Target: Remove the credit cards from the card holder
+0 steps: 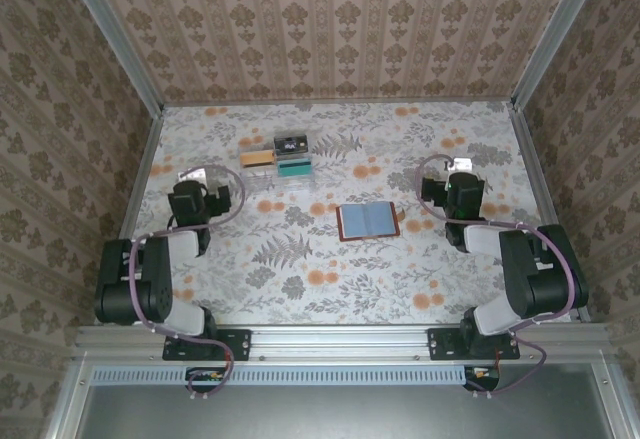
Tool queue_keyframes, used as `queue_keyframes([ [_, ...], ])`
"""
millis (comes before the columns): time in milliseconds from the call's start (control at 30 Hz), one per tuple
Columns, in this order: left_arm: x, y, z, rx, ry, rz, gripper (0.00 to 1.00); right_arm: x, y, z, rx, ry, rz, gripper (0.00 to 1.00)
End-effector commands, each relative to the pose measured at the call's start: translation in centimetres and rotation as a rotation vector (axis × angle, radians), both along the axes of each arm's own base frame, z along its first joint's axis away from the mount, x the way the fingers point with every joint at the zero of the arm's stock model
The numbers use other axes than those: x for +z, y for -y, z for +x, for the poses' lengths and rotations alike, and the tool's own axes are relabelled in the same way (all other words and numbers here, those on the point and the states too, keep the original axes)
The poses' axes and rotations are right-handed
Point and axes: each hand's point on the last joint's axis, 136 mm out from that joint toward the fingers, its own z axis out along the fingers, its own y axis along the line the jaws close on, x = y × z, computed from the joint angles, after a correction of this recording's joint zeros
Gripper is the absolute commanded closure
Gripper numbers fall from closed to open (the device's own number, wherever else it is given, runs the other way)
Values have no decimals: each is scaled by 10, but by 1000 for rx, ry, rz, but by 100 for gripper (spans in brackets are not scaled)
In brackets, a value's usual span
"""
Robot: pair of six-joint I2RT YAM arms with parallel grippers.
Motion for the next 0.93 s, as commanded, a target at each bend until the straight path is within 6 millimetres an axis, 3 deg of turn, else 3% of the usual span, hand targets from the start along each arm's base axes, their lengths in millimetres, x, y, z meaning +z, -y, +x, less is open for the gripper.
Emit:
queue_keyframes([
  [0,16,24,11,-153,142,6,0,10,-9,2,79,101,44,0],
  [900,14,27,11,-158,118,15,0,10,-11,2,99,117,51,0],
])
